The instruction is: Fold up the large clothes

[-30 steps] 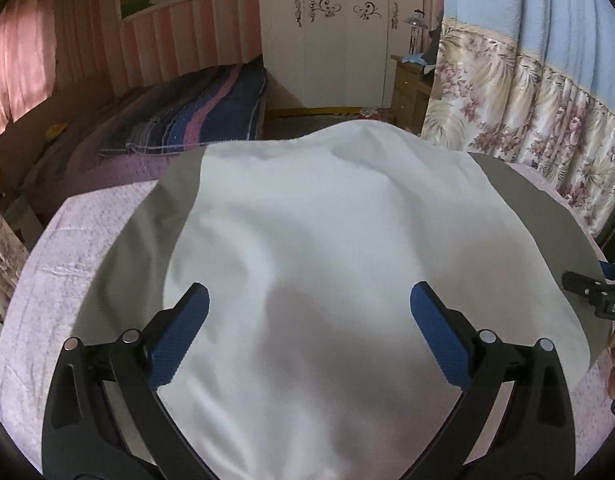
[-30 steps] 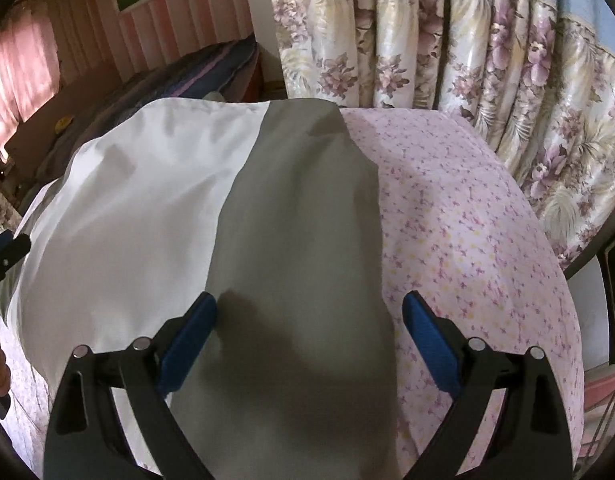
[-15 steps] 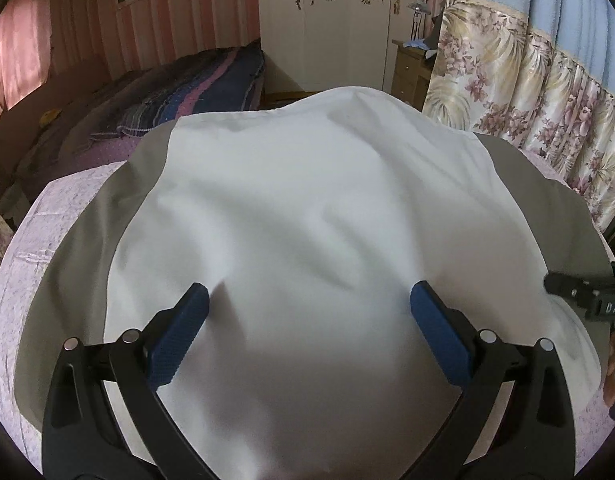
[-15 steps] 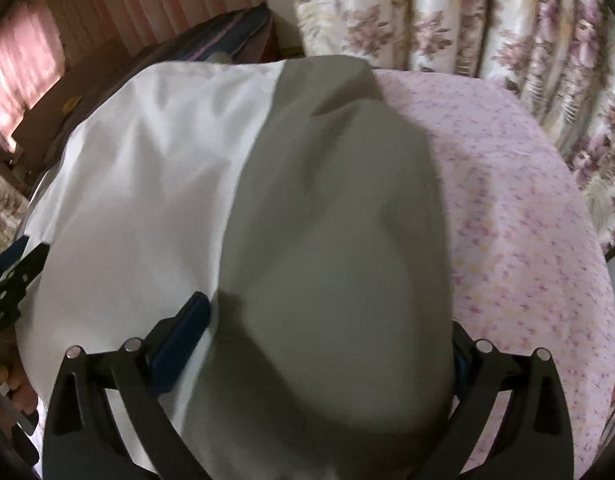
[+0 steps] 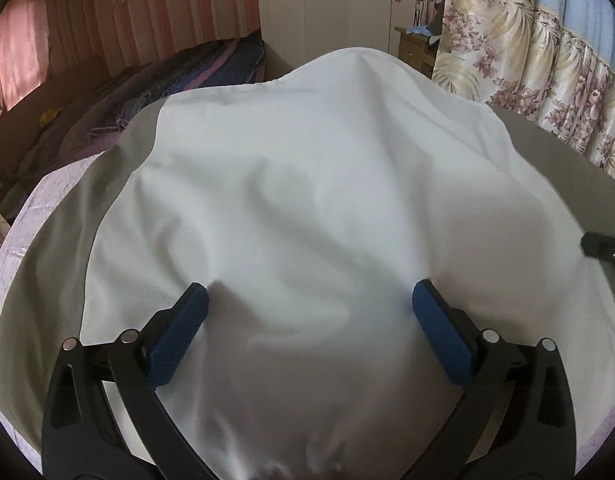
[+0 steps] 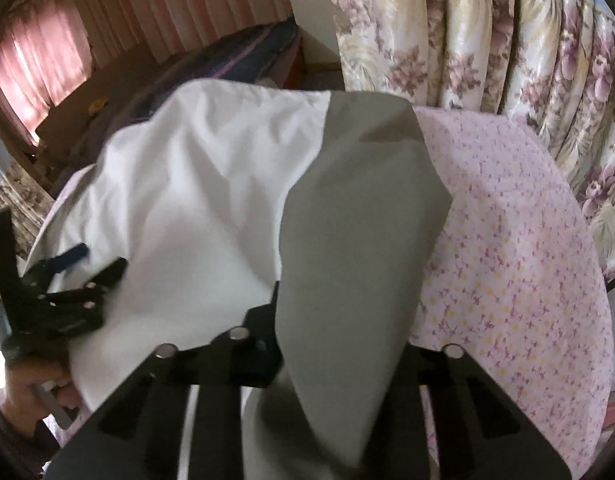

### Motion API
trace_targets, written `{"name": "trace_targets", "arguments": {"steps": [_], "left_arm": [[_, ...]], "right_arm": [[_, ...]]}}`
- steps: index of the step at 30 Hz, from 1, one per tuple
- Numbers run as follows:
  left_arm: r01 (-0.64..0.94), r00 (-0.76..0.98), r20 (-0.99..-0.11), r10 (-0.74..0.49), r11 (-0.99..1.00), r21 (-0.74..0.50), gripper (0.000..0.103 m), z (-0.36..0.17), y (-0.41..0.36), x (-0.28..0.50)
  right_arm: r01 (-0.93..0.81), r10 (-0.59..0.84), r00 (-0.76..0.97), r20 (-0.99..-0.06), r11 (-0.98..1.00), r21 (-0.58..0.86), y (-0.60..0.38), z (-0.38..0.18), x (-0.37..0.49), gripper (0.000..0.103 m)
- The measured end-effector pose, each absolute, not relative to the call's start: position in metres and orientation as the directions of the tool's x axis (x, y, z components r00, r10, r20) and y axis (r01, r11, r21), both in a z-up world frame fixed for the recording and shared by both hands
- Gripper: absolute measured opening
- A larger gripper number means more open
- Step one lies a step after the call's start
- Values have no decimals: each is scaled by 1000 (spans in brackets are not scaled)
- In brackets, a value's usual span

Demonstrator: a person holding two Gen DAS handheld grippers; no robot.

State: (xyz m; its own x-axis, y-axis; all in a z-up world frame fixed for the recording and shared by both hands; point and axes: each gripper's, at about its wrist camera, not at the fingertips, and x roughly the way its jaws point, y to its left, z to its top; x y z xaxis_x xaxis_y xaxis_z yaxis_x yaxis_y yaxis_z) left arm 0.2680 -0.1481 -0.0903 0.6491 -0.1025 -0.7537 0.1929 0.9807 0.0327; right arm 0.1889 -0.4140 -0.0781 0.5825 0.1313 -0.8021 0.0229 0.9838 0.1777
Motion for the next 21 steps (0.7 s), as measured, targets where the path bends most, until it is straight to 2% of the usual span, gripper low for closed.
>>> {"name": "trace_targets", "arguments": {"steps": [8,12,16,21], "left_arm": [[197,627,-772,-109,980,22,100,-92,-147,272],[207,591,-786,-179,976,-67,100,-80,-131,273],[190,624,-746,-233,971,-145,100,-45,-87,263],[153,698,-679,-228,973,-170,100,0,-16,246]], "right_arm": [[-28,221,677,-702,961,276,-398,-15,180,12],[-75,253,706,-662,955,286,-371,19,177,11],[-132,320,735,-598,932,336,-326,54,179,11],[-174,341,726,-597,931,321,-264,64,195,12]]}}
